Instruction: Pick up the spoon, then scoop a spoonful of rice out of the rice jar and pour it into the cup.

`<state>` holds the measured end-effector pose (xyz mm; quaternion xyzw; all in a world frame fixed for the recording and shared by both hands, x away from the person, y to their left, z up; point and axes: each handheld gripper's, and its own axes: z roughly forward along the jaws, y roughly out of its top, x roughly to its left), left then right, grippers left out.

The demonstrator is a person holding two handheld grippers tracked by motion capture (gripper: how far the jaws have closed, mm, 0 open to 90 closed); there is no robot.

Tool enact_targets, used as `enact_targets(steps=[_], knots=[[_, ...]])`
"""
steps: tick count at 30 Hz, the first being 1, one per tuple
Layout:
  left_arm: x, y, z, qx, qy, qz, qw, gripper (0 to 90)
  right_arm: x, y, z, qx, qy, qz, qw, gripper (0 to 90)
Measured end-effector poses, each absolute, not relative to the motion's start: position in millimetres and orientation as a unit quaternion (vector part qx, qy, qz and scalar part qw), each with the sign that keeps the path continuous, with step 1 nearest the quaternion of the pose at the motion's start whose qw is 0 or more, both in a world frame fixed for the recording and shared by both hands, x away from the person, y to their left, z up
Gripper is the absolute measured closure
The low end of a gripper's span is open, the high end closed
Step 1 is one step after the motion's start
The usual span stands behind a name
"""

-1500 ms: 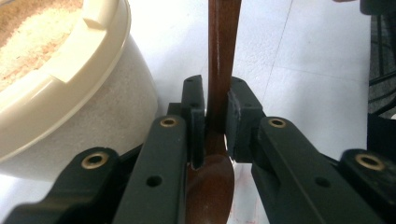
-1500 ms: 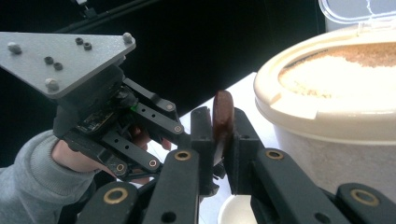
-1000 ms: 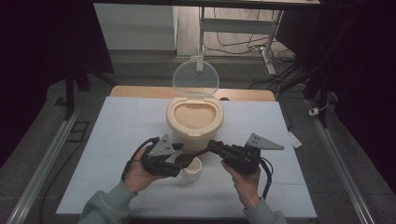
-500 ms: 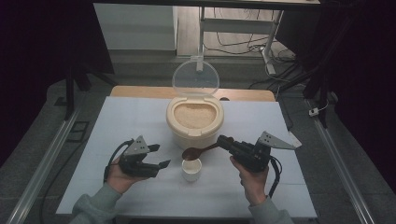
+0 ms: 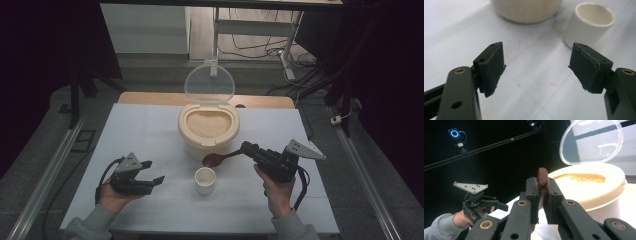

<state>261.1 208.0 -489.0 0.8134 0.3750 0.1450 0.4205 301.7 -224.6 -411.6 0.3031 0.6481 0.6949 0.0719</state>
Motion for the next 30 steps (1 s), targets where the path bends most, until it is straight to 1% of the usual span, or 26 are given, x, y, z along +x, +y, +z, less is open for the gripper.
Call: enact_targets(steps=[8,30], knots=[[256,227,-502,0.806,0.398,0.138,0.416,27.1,304,-231,-410,0.308,0.643,0.696,0.08,83.0],[256,227,-507,0.811,0.401,0.136,0.404,24.9,305,-243,-396,0.307,0.622,0.712,0.109,83.0]])
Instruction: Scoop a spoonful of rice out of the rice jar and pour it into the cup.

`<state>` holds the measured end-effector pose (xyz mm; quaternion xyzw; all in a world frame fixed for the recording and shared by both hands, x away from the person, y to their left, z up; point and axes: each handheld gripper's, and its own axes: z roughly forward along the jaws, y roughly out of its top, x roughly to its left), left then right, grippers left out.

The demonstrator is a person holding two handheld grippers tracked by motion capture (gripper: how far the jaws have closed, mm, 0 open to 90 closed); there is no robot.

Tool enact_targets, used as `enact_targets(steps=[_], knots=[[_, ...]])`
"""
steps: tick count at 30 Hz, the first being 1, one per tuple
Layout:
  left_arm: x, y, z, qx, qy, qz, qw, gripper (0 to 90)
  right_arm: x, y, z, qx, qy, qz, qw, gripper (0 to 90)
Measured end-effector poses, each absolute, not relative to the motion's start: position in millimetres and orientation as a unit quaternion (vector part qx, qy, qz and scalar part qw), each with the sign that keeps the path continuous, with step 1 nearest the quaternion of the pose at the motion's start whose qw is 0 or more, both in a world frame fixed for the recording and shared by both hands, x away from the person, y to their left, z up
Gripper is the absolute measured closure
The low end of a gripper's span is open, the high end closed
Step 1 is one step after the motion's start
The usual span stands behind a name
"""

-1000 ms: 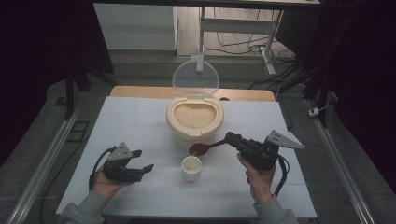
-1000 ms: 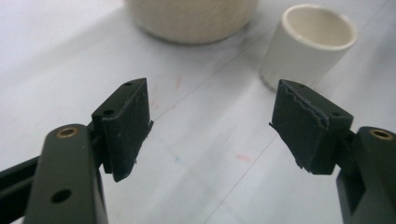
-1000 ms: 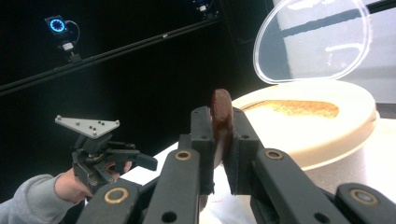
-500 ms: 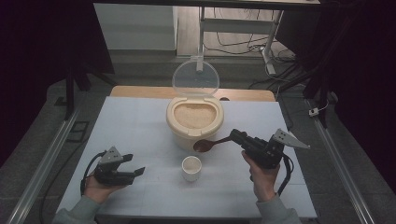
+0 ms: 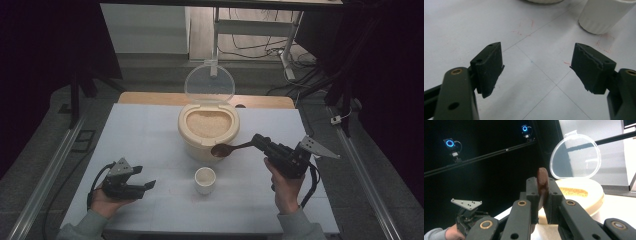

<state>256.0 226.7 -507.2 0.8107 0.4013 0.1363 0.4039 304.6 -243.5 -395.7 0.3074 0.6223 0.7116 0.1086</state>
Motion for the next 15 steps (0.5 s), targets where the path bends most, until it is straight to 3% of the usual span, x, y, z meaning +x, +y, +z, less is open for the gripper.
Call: enact_targets(steps=[15], knots=[[255,227,-510,0.812,0.407,0.131,0.398,21.0,325,-235,-369,0.298,0.604,0.727,0.132,83.0]])
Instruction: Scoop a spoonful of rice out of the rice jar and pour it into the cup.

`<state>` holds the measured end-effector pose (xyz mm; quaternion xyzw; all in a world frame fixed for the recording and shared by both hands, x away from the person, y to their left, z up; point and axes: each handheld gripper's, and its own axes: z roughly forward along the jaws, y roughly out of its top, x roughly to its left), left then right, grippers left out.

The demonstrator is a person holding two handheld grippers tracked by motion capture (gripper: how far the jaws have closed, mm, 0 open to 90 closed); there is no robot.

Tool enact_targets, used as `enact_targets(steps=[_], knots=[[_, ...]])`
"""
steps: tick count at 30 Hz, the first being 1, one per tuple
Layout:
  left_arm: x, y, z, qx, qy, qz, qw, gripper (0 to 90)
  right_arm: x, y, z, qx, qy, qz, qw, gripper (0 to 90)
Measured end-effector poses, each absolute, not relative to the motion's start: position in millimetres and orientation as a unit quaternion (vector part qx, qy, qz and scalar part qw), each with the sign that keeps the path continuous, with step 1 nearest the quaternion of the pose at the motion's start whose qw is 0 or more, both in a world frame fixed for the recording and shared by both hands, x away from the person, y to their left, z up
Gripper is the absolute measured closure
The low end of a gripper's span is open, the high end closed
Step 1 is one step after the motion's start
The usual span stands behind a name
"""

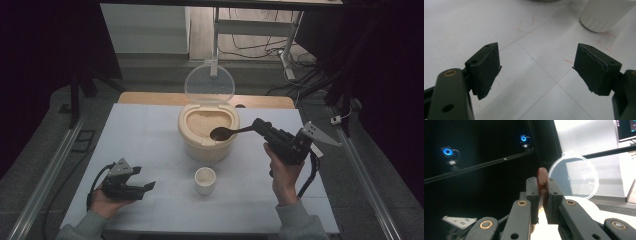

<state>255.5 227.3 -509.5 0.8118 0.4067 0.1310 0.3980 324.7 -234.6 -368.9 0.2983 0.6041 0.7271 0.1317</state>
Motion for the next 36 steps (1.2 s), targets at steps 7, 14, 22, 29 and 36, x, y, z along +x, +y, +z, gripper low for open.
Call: enact_targets(steps=[7,14,22,29,36], knots=[[256,227,-511,0.814,0.404,0.127,0.399,20.9,352,-221,-360,0.318,0.622,0.698,0.155,83.0],[257,226,-511,0.816,0.403,0.127,0.394,20.8,368,-212,-354,0.338,0.631,0.676,0.175,83.0],[257,226,-511,0.816,0.404,0.127,0.394,20.8,376,-206,-347,0.34,0.647,0.647,0.217,83.0],[257,227,-512,0.816,0.405,0.125,0.393,20.8,382,-198,-349,0.342,0.659,0.625,0.241,83.0],[257,227,-512,0.815,0.405,0.127,0.394,20.8,386,-191,-356,0.347,0.681,0.585,0.27,83.0]])
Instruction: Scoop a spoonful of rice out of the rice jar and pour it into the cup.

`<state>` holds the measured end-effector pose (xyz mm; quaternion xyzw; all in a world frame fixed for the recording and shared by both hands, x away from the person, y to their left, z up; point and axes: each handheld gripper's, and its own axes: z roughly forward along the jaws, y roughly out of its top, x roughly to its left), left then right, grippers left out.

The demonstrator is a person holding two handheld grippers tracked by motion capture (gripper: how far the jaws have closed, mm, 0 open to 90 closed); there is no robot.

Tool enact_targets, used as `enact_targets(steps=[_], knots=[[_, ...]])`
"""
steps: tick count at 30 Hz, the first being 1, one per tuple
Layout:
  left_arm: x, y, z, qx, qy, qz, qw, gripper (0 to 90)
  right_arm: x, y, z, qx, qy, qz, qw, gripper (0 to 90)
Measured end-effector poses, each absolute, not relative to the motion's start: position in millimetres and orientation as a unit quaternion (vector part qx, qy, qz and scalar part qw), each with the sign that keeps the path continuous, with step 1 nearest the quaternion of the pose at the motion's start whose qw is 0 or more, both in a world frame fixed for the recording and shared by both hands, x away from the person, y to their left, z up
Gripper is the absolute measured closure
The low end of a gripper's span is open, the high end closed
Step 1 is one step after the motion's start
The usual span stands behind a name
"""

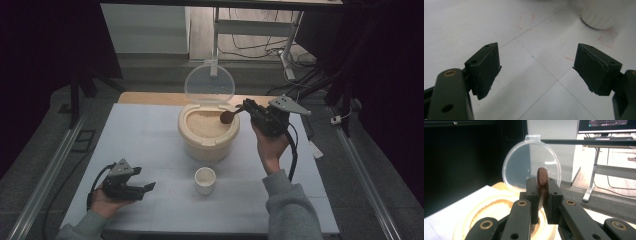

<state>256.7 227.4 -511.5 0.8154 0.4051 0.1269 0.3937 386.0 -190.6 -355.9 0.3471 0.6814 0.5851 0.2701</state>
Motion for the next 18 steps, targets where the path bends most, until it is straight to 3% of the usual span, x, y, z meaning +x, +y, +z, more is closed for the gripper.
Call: enact_targets(steps=[7,18], knots=[[257,227,-512,0.817,0.405,0.126,0.391,20.8,391,-191,-368,0.369,0.678,0.586,0.246,83.0],[258,226,-513,0.818,0.404,0.125,0.39,20.8,406,-192,-396,0.434,0.647,0.61,0.145,82.9]])
